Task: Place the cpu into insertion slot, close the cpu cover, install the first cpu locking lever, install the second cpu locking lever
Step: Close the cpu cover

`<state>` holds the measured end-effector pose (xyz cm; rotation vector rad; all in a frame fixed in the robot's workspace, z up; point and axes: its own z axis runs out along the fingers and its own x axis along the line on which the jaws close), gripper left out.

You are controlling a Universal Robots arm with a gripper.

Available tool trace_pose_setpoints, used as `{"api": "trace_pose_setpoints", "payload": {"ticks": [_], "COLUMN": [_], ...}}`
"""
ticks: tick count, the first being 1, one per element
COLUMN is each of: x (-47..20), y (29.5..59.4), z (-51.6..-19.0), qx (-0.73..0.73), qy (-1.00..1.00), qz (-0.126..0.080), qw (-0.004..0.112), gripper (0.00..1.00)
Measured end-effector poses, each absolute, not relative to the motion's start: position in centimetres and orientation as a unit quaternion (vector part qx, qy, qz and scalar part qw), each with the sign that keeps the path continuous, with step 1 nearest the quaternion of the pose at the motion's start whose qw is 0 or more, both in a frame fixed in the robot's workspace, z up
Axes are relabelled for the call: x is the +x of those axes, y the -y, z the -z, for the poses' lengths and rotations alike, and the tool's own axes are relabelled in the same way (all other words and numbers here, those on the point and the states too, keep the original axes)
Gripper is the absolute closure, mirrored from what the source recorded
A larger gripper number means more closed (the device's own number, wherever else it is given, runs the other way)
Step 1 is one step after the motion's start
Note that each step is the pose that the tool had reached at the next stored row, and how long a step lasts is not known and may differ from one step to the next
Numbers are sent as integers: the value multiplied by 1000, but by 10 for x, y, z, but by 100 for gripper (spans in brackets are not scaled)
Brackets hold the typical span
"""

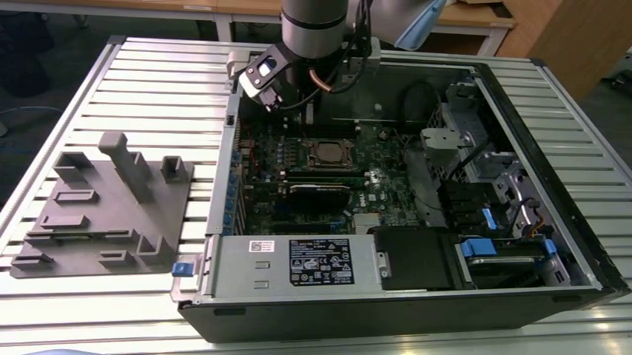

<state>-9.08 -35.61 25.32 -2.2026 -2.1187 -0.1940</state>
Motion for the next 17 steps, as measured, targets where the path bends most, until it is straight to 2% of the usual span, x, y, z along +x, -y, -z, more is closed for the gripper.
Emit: {"api": "trace_pose_setpoints", "payload": {"ticks": [17], "x": [-101], "y": [361], "z": [-253], "qx": [-718], "qy": [691], "qz": [70], "qw": [47], "gripper": [89]}}
